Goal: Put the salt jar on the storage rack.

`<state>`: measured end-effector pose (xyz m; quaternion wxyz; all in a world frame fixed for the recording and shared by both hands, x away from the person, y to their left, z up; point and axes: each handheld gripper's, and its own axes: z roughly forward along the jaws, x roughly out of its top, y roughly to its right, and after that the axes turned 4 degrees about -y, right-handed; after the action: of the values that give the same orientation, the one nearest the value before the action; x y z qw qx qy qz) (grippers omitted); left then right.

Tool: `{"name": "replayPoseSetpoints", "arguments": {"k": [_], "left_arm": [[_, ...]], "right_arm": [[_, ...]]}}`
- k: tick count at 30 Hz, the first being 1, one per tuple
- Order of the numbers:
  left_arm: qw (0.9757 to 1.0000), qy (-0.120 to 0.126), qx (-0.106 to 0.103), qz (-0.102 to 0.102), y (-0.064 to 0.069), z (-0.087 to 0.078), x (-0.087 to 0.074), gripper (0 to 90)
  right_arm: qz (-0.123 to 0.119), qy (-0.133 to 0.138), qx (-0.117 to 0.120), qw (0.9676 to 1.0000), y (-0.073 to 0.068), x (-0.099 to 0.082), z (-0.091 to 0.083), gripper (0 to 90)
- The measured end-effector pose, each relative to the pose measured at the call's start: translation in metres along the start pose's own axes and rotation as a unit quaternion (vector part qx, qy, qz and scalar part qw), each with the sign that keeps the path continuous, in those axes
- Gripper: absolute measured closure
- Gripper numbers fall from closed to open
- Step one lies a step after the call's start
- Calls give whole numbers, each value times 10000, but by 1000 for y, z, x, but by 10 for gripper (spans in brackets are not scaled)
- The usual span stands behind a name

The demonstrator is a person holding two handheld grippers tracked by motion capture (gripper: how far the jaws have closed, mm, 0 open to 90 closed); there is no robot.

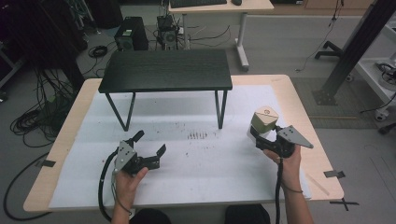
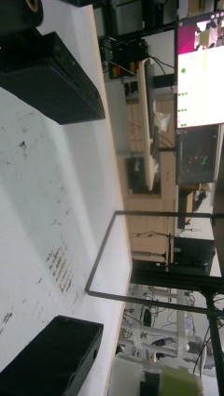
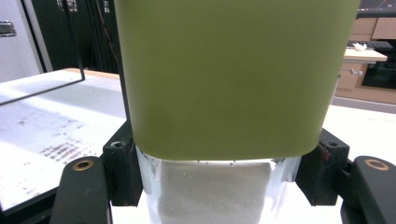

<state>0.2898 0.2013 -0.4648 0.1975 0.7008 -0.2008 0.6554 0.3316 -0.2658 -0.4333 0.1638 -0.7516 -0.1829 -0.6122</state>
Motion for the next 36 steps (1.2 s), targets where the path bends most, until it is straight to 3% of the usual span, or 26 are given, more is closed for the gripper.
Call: {"name": "replayPoseSetpoints", "arguments": {"k": [13, 19, 30, 36], "left_arm": [[10000, 1, -3, -5, 0, 0, 0, 16], [10000, -2, 0, -7, 0, 0, 0, 17], [10000, -2, -1, -2, 0, 0, 0, 17], [10000, 8, -3, -11, 0, 0, 0, 17]], "right_arm": [[66, 33, 72, 9999, -10, 41, -8, 308], [88, 42, 154, 9998, -19, 71, -13, 308], [5, -16, 267, 9996, -31, 109, -14, 308], [76, 27, 389, 9992, -40, 128, -12, 308]]}}
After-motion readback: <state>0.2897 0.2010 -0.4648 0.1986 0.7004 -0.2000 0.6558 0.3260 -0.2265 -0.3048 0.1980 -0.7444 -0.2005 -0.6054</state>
